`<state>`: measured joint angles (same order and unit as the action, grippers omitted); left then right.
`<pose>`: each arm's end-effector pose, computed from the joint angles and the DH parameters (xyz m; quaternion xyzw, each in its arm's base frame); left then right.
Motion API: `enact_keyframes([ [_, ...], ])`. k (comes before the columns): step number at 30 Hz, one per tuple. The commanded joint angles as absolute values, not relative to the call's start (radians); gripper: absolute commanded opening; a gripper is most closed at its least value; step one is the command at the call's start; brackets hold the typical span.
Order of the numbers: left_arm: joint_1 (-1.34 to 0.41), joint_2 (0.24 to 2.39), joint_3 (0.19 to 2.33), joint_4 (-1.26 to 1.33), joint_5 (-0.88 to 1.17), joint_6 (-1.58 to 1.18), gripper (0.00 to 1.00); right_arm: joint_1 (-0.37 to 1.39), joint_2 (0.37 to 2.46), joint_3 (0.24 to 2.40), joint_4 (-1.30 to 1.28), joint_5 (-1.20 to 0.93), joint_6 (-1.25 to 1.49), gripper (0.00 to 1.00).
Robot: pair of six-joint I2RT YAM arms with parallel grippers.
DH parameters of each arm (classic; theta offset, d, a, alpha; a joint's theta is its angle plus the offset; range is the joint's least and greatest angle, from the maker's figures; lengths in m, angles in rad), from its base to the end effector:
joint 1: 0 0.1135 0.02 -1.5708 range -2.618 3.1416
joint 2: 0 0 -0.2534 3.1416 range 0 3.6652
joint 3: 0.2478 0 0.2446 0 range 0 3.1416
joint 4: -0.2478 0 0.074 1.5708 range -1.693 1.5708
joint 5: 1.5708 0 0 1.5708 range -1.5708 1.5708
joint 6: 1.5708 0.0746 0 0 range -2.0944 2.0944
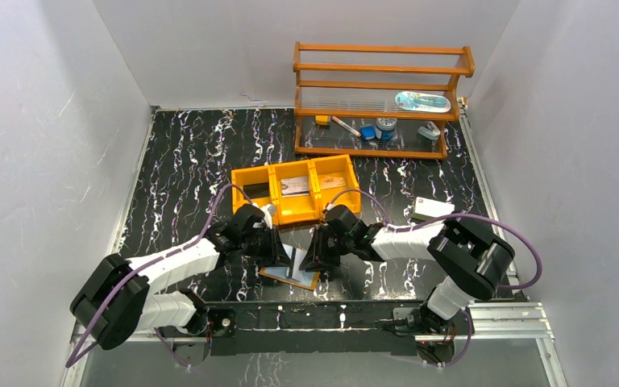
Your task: Take the credit cards out of the card holder
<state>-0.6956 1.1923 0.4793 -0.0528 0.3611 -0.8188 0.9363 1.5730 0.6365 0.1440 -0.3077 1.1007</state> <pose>0.1740 -0.1796 0.1396 0.0145 0.9077 -0.3848 0.1666 0.1663 0.2641 0.1081 0.0171 0.9160 0.3936 0.0760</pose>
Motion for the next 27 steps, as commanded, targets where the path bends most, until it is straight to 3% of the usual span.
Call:
enact_keyframes([
  [1,-0.691,1.242,0.458,0.050,0.473,-0.848,0.09,0.942,1.594,0.583,0.216,-0.315,1.136,0.35],
  [6,-0.690,1.287,0.461,0.088,0.524,-0.849,0.11,0.942,1.598,0.580,0.216,-0.311,1.135,0.34],
  [9,-0.690,1.294,0.476,0.066,0.516,-0.840,0.06,0.942,1.600,0.578,0.219,-0.311,1.133,0.33],
  [11,-0.690,1.278,0.491,0.014,0.467,-0.829,0.00,0.941,1.594,0.579,0.213,-0.308,1.129,0.33],
  [18,-0.689,1.100,0.561,-0.251,0.226,-0.797,0.00,0.939,1.525,0.615,0.117,-0.250,1.080,0.35],
  [23,-0.687,1.008,0.595,-0.322,0.175,-0.784,0.00,0.937,1.452,0.663,0.065,-0.235,1.009,0.37],
  [27,-0.687,0.974,0.612,-0.337,0.177,-0.781,0.00,0.937,1.354,0.679,0.057,-0.203,0.988,0.51],
])
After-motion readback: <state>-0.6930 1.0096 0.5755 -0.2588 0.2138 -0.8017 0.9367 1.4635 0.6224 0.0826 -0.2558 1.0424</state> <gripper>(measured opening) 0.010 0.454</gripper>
